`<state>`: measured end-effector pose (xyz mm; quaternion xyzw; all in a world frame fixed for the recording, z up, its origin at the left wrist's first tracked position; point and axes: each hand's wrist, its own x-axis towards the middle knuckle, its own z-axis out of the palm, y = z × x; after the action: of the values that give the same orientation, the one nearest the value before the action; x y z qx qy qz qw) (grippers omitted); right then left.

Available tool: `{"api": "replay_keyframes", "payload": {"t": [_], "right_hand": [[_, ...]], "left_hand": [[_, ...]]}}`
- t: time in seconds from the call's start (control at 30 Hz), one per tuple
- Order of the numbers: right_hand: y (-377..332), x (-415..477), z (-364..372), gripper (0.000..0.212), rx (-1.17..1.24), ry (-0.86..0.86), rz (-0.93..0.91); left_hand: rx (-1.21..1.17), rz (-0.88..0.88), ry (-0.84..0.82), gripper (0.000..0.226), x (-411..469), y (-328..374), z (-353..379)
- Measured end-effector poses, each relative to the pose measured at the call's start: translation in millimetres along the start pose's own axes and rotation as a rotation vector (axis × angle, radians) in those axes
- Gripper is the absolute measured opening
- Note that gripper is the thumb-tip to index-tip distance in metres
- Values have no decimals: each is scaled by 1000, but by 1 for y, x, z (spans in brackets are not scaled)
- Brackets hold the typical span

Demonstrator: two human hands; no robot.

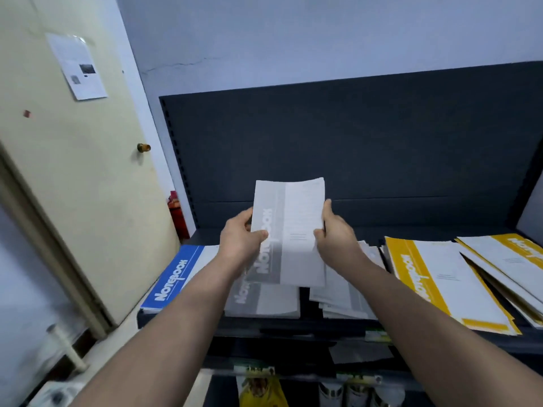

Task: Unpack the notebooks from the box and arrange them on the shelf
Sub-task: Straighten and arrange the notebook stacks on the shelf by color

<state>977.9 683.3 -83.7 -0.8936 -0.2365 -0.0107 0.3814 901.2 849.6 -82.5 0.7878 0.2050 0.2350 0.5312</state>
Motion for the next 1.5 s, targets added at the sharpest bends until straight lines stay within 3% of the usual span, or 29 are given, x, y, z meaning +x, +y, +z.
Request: {"api": "replay_keyframes", "payload": {"t": [0.1,0.23,0.37,0.57,0.77,0.97,1.1,1.27,1.5], "right_hand": [[-14,8,29,64,-103,-137,87],[-20,15,52,54,-166,-185,157],[-12,13,68,3,-179,-193,226],[-9,8,78,30,-212,-179,255],[-9,5,82,8,-230,-155,239],[-3,0,91,10,-301,-115,190],[-2,-11,89,12,-482,-77,30],[-5,-30,85,40,-386,-252,38],[-8,-39,93,44,-427,-304,68]], "left_hand": [[157,-93,-24,39,5,-20,-21],[224,-157,-54,20,14,-43,-30],[365,-180,-102,8,17,-59,-28],[468,-162,-99,21,19,-75,-20],[524,-159,-111,26,18,-82,-16],[634,-148,-67,29,12,-83,-13],[718,-101,-30,28,7,-81,-16],[560,-100,-153,25,5,-80,-16],[638,-136,-240,11,6,-75,-18]]}}
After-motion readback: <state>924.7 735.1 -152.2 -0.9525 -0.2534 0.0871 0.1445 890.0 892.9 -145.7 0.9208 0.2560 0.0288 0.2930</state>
